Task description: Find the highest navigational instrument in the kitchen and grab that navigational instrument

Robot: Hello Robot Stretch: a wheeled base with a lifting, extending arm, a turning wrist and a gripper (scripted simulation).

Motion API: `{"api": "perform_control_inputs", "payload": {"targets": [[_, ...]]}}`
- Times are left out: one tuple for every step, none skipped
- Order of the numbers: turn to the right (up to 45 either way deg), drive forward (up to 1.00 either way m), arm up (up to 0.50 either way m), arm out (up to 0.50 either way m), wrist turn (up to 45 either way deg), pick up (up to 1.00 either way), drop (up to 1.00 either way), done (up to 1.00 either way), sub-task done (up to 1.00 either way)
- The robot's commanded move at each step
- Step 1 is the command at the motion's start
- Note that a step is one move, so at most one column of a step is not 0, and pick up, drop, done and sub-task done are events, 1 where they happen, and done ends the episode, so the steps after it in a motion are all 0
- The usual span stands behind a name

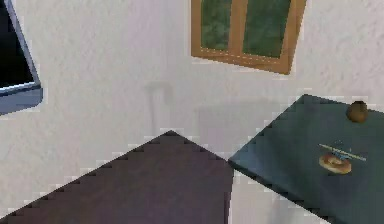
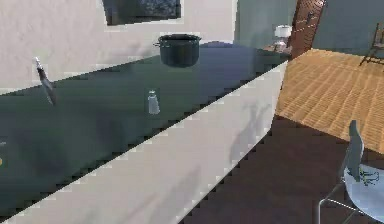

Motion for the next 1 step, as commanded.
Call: {"api": "perform_control_inputs", "payload": {"targets": [[-45.0,0.0,0.0,0.0,0.0,0.0,0.0,0.0,0.0]]}}
